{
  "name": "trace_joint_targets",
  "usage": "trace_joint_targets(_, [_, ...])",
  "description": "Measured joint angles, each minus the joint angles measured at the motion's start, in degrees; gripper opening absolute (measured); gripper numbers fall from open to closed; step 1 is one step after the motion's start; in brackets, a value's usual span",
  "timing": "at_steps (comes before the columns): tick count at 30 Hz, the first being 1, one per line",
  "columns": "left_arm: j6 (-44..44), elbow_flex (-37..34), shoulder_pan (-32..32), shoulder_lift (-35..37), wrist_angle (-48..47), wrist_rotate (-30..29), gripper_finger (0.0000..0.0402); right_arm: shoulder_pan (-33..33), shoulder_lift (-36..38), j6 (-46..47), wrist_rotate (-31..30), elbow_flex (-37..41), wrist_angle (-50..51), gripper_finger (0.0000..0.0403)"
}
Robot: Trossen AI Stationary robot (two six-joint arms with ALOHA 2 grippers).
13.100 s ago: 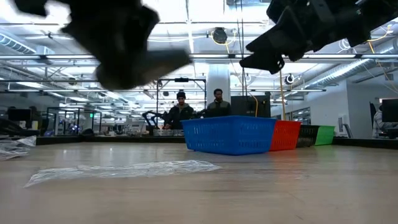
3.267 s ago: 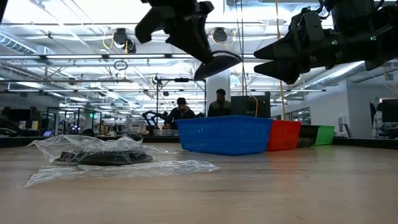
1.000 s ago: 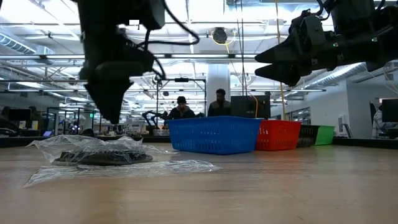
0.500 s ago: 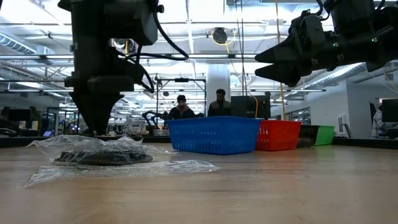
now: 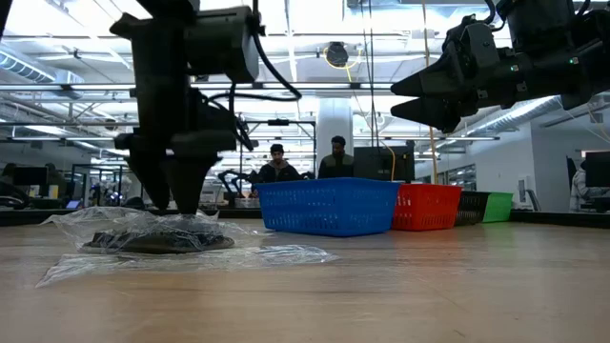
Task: Pick & Place Travel size toiletries
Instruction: Put the top hairbrush into the blue bin
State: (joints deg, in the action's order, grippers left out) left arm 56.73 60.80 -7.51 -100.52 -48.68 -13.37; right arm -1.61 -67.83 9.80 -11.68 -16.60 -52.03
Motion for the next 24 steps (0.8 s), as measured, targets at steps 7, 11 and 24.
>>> trace_joint_targets(7, [-0.37, 0.18, -0.12, -2.82, 2.72, 1.76, 0.0268, 0.0, 0.0, 0.02, 0.0, 0.0, 0.0, 0.0293])
trace_joint_targets(11, [-0.81, 0.28, -0.52, -4.14, 2.75, 1.95, 0.0232, -0.01, 0.0, 0.02, 0.0, 0.0, 0.0, 0.0293])
trace_joint_targets(24, [-5.3, 0.2, -0.57, -4.41, 2.54, 3.08, 0.0017, 0.0, 0.0, 0.02, 0.0, 0.0, 0.02, 0.0293])
